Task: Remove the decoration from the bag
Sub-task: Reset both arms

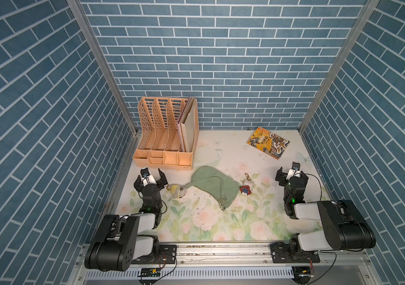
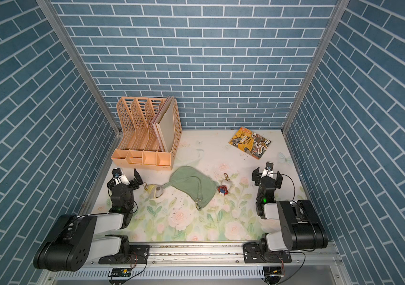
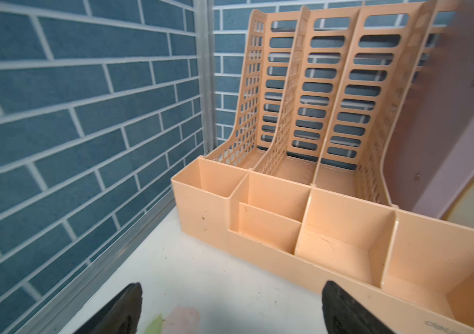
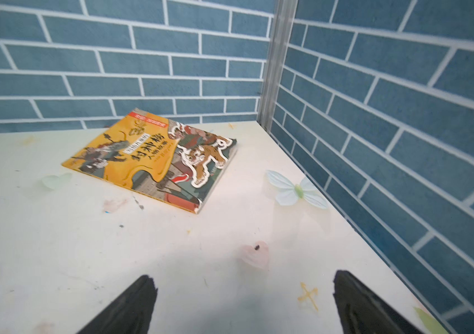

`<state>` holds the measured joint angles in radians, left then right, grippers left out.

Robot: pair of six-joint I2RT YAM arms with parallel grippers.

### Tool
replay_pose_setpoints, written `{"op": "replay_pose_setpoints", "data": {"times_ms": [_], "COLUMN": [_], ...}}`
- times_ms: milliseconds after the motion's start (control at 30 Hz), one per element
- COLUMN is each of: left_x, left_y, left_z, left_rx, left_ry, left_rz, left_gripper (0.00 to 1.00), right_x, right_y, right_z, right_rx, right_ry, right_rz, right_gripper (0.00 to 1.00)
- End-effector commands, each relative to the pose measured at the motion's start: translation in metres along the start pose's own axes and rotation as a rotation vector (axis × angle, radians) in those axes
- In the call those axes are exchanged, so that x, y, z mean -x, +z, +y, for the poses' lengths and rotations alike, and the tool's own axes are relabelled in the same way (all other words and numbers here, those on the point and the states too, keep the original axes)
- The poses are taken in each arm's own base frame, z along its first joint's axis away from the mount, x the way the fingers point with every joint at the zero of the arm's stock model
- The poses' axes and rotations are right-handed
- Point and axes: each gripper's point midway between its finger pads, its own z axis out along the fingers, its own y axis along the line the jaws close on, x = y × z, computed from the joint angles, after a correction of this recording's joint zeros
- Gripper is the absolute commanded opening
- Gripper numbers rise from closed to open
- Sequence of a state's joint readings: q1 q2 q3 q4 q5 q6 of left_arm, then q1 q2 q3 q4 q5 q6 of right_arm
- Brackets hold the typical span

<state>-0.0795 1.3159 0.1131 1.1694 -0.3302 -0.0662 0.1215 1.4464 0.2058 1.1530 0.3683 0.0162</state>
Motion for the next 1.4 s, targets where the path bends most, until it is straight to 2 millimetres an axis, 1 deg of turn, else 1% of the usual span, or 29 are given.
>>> {"op": "replay_pose_setpoints", "data": {"times_ms": [0, 33, 100, 133, 167, 200, 233, 267, 300, 333, 367, 433, 467, 500, 533, 600, 733, 1267, 1367], "left_x": [0.021, 0.014, 0.002, 0.008, 0.008, 0.004, 0.007, 0.004, 0.001, 0.006, 0.002, 0.005, 0.002, 0.003, 0.006, 0.002, 0.003, 0.003, 0.004], "left_y": [0.007, 0.01, 0.012, 0.013, 0.016, 0.018, 0.02, 0.023, 0.022, 0.022, 0.023, 0.022, 0.022, 0.021, 0.021, 0.023, 0.023, 0.024, 0.02], "left_z": [-0.032, -0.039, -0.037, -0.032, -0.027, -0.019, -0.01, -0.003, 0.0, -0.001, -0.001, -0.001, -0.001, -0.001, -0.003, -0.008, -0.008, -0.006, -0.004], "left_rx": [-0.164, -0.197, -0.189, -0.157, -0.128, -0.08, -0.027, 0.019, 0.031, 0.031, 0.029, 0.03, 0.03, 0.029, 0.012, -0.004, -0.011, 0.002, 0.005], "left_ry": [0.048, 0.069, 0.073, 0.051, 0.034, 0.021, -0.003, -0.026, -0.02, -0.027, -0.024, -0.025, -0.022, -0.02, -0.02, -0.003, -0.003, -0.006, -0.013], "left_rz": [-0.083, -0.063, -0.053, -0.085, -0.067, -0.051, -0.064, -0.039, -0.034, -0.054, -0.032, -0.051, -0.035, -0.048, -0.056, -0.035, -0.04, -0.039, -0.051], "left_gripper": [1.0, 1.0, 0.99, 1.0, 1.0, 1.0, 1.0, 1.0, 1.0, 1.0, 1.0, 1.0, 1.0, 1.0, 0.99, 1.0, 1.0, 1.0, 1.0], "right_x": [0.021, 0.021, 0.02, 0.018, 0.015, 0.013, 0.015, 0.01, 0.013, 0.01, 0.011, 0.011, 0.011, 0.01, 0.011, 0.011, 0.011, 0.011, 0.011], "right_y": [-0.007, -0.008, -0.008, -0.009, -0.009, -0.007, -0.005, -0.001, 0.001, 0.002, 0.003, 0.003, 0.002, 0.002, 0.002, 0.002, 0.002, 0.002, 0.002], "right_z": [0.017, 0.019, 0.019, 0.019, 0.017, 0.016, 0.013, 0.013, 0.012, 0.01, 0.009, 0.007, 0.006, 0.006, 0.006, 0.006, 0.006, 0.006, 0.006], "right_rx": [0.11, 0.125, 0.124, 0.124, 0.114, 0.106, 0.088, 0.08, 0.08, 0.078, 0.079, 0.082, 0.082, 0.082, 0.081, 0.082, 0.081, 0.081, 0.081], "right_ry": [-0.021, -0.026, -0.024, -0.025, -0.024, -0.016, -0.012, -0.006, 0.002, 0.007, 0.014, 0.024, 0.025, 0.025, 0.025, 0.025, 0.025, 0.024, 0.025], "right_rz": [-0.126, -0.127, -0.134, -0.138, -0.135, -0.117, -0.123, -0.094, -0.099, -0.087, -0.086, -0.088, -0.091, -0.088, -0.092, -0.091, -0.09, -0.09, -0.09], "right_gripper": [1.0, 1.0, 1.0, 1.0, 1.0, 1.0, 1.0, 1.0, 1.0, 1.0, 1.0, 1.0, 1.0, 1.0, 1.0, 1.0, 1.0, 1.0, 1.0]}}
